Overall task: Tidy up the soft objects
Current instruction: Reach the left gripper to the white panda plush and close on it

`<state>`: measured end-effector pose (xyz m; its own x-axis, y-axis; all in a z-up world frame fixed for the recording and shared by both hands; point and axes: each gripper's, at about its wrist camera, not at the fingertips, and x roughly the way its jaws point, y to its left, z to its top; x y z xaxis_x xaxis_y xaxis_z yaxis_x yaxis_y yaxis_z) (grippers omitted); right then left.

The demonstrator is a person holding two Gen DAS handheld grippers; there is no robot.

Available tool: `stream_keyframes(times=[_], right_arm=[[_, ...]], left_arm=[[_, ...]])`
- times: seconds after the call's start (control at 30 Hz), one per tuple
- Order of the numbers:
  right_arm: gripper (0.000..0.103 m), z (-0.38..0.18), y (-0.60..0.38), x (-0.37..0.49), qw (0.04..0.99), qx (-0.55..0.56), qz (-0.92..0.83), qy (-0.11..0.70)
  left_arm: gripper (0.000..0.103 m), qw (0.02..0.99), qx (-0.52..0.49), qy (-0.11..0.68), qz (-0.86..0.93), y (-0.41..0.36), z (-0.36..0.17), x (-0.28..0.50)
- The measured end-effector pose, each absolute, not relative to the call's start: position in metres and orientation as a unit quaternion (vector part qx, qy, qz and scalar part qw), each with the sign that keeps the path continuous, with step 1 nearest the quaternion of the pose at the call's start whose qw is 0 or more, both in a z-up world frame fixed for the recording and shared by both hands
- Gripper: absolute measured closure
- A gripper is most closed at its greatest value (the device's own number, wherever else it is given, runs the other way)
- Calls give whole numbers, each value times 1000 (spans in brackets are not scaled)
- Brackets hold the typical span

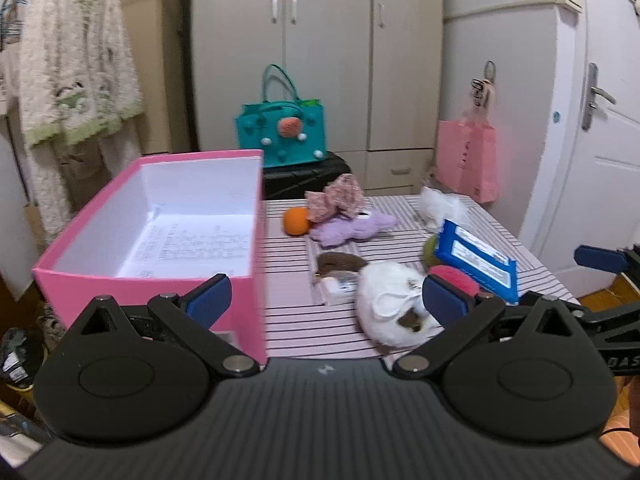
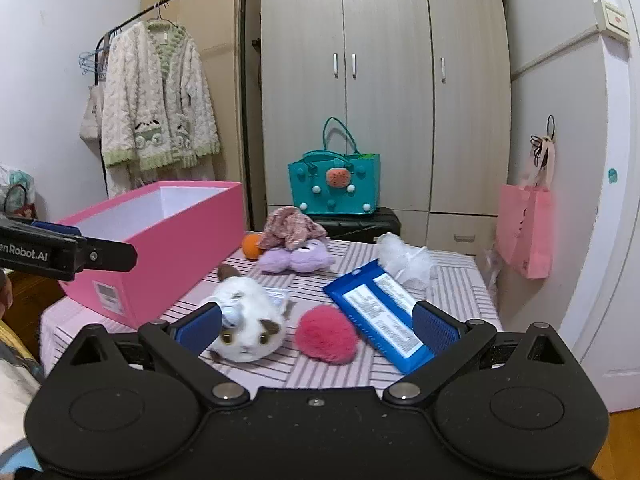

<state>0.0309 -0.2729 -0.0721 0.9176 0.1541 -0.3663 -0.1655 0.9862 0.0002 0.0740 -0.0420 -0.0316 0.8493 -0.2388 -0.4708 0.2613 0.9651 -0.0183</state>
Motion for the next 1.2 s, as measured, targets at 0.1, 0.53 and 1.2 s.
stream_keyframes(times=[0.1, 0.53, 1.2], right_arm=[[1, -76, -277, 39, 978, -30, 73, 194], [5, -102, -298, 83, 959, -13, 127, 252], [32, -129, -237, 118, 931, -44, 254, 258]], left_arm=[[1, 957, 30, 243, -152, -54, -31, 82], [10, 937, 66, 273, -206, -107, -50, 125], [33, 892, 16, 396, -219, -106, -88, 171]])
